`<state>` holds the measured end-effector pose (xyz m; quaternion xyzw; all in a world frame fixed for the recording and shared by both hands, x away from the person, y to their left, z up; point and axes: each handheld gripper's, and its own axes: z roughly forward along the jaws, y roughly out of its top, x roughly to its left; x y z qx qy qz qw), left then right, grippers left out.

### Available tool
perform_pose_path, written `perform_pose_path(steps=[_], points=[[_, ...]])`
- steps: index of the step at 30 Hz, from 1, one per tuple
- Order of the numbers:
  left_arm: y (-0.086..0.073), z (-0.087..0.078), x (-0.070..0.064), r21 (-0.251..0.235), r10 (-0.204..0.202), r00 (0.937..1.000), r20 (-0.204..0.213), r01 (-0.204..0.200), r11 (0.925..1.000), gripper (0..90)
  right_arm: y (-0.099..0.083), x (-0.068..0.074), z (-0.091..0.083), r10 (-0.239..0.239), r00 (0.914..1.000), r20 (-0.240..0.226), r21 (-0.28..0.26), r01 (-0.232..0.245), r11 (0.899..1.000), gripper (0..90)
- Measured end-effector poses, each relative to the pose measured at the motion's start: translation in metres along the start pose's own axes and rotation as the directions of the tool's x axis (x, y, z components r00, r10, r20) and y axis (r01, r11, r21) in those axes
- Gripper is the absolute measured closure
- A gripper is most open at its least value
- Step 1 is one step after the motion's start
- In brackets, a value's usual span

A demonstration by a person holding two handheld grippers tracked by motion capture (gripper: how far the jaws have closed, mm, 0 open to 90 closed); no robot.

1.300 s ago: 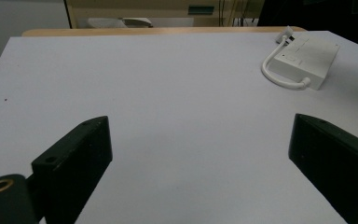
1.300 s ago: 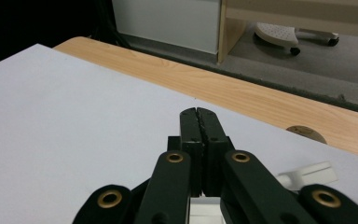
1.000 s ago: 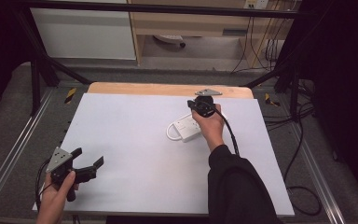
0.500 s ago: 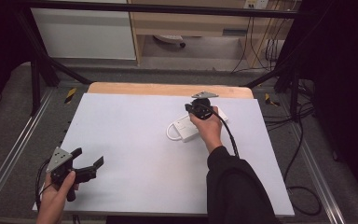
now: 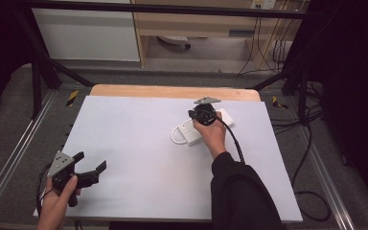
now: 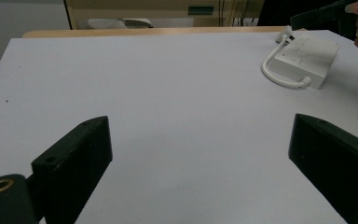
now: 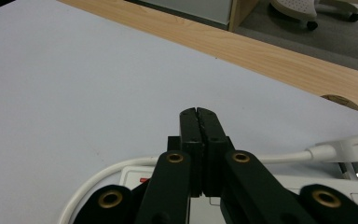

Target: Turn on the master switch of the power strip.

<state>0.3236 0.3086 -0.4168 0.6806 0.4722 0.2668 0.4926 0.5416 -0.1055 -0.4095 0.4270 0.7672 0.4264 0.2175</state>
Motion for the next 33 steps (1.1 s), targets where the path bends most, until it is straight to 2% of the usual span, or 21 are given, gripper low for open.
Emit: perform_pose_path(steps=[33], points=[[0.000, 0.000, 0.000, 0.001, 0.003, 1.0000, -0.001, -0.003, 1.0000, 6.1, -0.011, 0.011, 0.009, -0.034, 0.9992, -0.023, 0.055, 0.035, 0.998, 90.0]])
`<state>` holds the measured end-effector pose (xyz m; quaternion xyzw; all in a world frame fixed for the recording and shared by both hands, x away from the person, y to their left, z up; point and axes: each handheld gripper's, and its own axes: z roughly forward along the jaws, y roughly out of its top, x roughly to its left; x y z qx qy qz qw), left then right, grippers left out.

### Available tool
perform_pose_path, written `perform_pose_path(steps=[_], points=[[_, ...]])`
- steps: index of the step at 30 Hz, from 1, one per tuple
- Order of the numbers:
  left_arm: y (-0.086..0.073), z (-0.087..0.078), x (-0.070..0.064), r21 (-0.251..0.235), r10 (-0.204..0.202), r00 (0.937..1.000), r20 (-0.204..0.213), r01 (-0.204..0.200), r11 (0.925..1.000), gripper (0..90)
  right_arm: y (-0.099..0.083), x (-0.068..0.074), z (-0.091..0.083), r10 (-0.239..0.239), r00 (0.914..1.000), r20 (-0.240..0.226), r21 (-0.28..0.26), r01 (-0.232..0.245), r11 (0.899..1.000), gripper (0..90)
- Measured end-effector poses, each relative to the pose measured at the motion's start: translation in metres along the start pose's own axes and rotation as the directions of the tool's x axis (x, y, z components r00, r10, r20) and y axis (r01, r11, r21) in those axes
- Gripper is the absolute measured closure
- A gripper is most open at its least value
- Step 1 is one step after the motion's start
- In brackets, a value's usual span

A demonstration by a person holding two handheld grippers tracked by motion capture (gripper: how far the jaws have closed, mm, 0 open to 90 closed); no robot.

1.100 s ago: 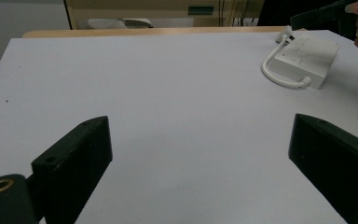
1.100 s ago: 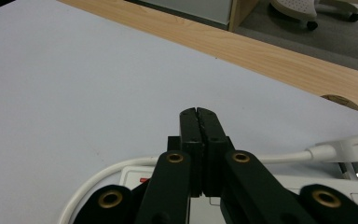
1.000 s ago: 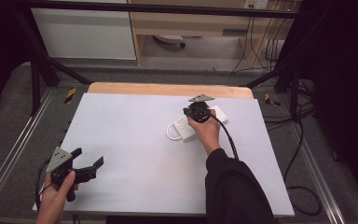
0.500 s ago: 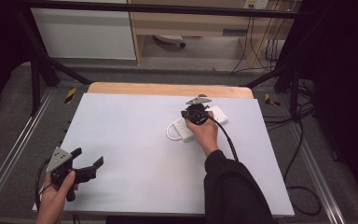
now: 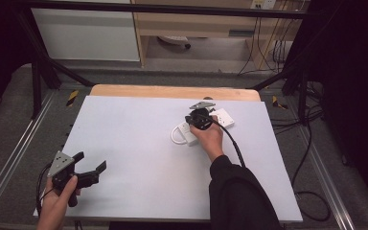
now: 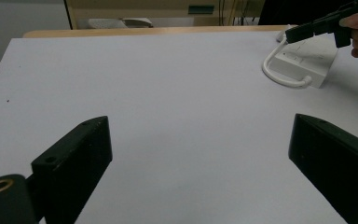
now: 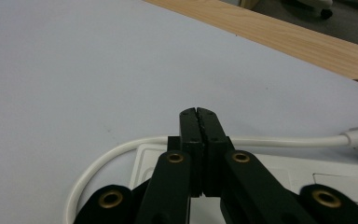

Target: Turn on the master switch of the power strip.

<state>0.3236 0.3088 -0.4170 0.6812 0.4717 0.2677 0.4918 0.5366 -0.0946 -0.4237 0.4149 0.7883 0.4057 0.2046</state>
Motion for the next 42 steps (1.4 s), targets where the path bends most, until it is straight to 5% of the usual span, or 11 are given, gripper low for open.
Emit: perform_pose_path(steps=[42], points=[[0.000, 0.000, 0.000, -0.001, 0.004, 1.0000, -0.003, -0.004, 1.0000, 6.0, -0.011, 0.009, 0.004, -0.007, 0.9998, -0.021, 0.021, 0.007, 1.000, 90.0]])
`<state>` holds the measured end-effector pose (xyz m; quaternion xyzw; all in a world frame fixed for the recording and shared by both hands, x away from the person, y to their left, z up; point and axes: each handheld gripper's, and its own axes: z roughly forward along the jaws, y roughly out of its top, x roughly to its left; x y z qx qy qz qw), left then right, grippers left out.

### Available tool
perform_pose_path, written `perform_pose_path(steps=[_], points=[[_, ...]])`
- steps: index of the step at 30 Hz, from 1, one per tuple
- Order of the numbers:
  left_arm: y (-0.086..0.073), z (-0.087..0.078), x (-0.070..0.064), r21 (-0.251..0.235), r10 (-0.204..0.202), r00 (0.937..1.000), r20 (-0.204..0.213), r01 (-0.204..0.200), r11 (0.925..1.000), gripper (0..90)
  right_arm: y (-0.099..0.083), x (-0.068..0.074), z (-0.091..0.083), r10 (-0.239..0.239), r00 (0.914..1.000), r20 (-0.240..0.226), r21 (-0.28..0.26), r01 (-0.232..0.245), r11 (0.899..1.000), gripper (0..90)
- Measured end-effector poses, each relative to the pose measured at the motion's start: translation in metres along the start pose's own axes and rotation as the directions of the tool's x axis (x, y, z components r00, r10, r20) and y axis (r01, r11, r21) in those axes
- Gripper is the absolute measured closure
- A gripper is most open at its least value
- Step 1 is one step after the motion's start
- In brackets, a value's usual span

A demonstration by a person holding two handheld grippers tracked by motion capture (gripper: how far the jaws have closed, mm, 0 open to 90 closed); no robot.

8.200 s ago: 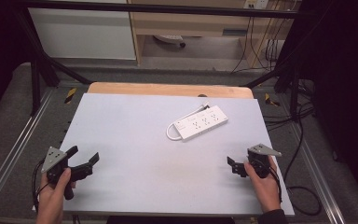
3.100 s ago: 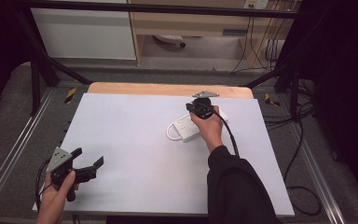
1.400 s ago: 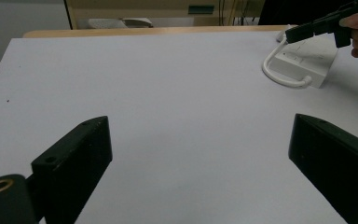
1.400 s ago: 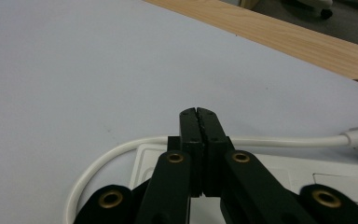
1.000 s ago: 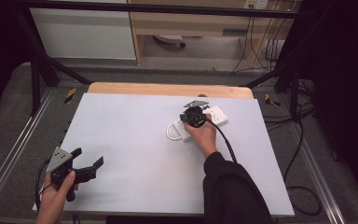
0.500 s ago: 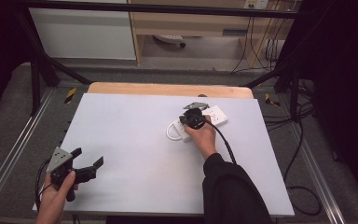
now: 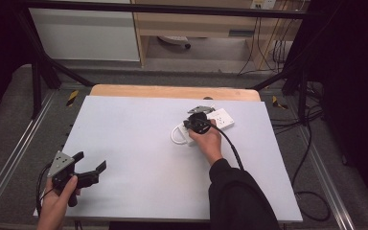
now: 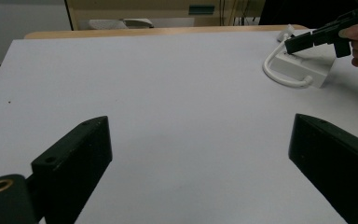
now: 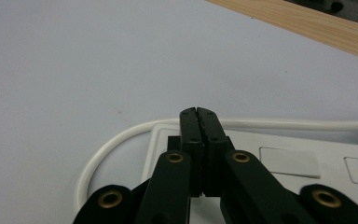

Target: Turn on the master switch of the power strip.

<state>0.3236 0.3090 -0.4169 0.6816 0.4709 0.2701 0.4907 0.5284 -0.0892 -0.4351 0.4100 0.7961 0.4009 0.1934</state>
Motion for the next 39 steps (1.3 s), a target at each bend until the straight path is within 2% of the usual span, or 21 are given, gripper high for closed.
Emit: perform_pose_path(steps=[7, 14, 20, 39], points=[[0.0000, -0.0001, 0.0001, 0.000, 0.000, 1.0000, -0.001, 0.000, 1.0000, 6.0, -0.0006, 0.0045, -0.0012, -0.014, 0.9999, -0.004, 0.002, 0.014, 1.000, 90.0], [0.0000, 0.0000, 0.0000, -0.001, 0.000, 1.0000, -0.002, 0.000, 1.0000, 5.9, -0.0052, 0.0034, -0.0048, 0.001, 1.0000, -0.003, -0.005, -0.001, 1.000, 90.0], [0.0000, 0.0003, -0.0005, 0.000, 0.002, 1.0000, -0.003, -0.002, 1.0000, 5.9, -0.0054, 0.0072, -0.0040, -0.014, 0.9999, -0.005, -0.002, 0.014, 1.000, 90.0], [-0.0002, 0.0001, -0.0003, 0.002, 0.002, 1.0000, -0.007, -0.002, 1.0000, 5.9, -0.0041, 0.0104, -0.0029, 0.003, 1.0000, 0.009, 0.010, -0.003, 1.000, 90.0]])
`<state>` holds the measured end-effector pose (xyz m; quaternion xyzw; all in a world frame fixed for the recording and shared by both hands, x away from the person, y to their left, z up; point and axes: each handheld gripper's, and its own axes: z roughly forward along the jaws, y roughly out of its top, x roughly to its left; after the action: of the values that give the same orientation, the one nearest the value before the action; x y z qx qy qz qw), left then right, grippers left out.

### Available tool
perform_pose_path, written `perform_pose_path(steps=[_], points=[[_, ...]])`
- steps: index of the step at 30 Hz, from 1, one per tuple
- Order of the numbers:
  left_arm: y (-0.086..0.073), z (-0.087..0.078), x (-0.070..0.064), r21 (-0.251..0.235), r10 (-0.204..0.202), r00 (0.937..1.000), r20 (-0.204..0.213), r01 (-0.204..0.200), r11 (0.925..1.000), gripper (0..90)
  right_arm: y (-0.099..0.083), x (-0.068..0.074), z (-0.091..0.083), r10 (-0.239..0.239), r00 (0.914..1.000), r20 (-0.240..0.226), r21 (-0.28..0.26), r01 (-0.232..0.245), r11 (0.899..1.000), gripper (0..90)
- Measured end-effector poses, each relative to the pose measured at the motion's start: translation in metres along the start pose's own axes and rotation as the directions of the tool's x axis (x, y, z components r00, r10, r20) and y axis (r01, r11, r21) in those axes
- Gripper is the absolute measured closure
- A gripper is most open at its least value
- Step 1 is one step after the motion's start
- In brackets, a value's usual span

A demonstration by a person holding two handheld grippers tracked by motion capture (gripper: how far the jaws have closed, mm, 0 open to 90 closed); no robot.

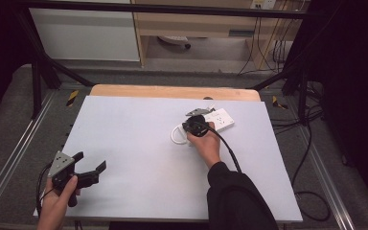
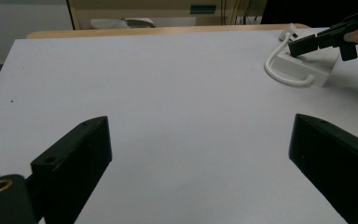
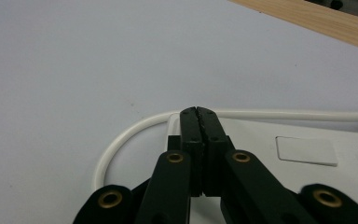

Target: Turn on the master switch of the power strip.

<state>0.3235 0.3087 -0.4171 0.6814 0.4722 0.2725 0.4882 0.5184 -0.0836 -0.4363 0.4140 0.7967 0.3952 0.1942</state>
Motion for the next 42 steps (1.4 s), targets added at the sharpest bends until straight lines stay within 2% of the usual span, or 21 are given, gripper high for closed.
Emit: perform_pose_path(steps=[41, 42], points=[[-0.0004, 0.0006, 0.0004, 0.010, 0.008, 0.9999, -0.007, -0.007, 0.9999, 5.9, -0.0010, 0.0005, 0.0002, -0.002, 1.0000, 0.007, -0.007, 0.002, 1.000, 90.0], [-0.0004, 0.0005, 0.0006, 0.009, 0.006, 1.0000, -0.007, -0.006, 0.9999, 5.9, -0.0012, 0.0001, -0.0003, 0.009, 1.0000, 0.002, -0.016, -0.009, 1.000, 90.0]])
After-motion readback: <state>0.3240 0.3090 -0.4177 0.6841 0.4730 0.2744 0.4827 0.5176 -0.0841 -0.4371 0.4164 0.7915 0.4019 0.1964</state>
